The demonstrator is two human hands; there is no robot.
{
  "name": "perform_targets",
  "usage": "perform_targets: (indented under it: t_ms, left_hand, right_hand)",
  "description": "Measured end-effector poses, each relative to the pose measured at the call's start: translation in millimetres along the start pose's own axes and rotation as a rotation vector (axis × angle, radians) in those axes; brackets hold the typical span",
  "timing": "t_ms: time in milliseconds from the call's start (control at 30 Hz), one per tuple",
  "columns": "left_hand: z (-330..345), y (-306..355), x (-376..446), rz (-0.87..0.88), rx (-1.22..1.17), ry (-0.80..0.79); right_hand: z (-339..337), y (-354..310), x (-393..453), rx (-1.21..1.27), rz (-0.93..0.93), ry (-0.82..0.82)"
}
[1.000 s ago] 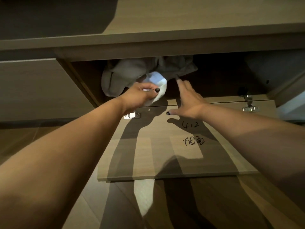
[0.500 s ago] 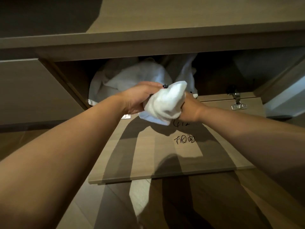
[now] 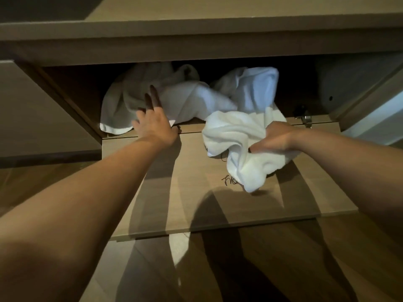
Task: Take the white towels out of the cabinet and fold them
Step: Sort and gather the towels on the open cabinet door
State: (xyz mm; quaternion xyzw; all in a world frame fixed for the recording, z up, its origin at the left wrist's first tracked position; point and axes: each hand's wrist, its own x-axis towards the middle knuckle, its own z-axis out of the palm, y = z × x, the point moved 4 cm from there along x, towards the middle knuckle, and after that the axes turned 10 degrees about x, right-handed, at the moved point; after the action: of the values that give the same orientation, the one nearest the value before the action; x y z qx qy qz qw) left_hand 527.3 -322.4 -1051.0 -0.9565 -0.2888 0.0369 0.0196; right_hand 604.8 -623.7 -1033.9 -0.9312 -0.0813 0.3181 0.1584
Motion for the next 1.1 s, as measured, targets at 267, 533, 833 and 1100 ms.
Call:
perform_targets:
  t_ms: [267, 533, 833, 1100]
  left_hand:
    - [-20, 5, -14, 0.181, -0.184, 0.156]
    - [-48, 41, -92, 0.428, -0.936, -0.165]
    - [-99, 34, -118, 0.255, -1.703, -0.577]
    - [-104, -4, -121, 0.021, -1.916, -0.666]
  right_hand:
    - [-16, 0, -11, -0.240, -0.242, 0.320]
    - [18, -36, -53, -0.054, -0.681, 0.126]
    - [8, -60, -68, 0.343, -0.702, 0.273]
    - [9, -104, -101, 0.130, -0.922, 0.529]
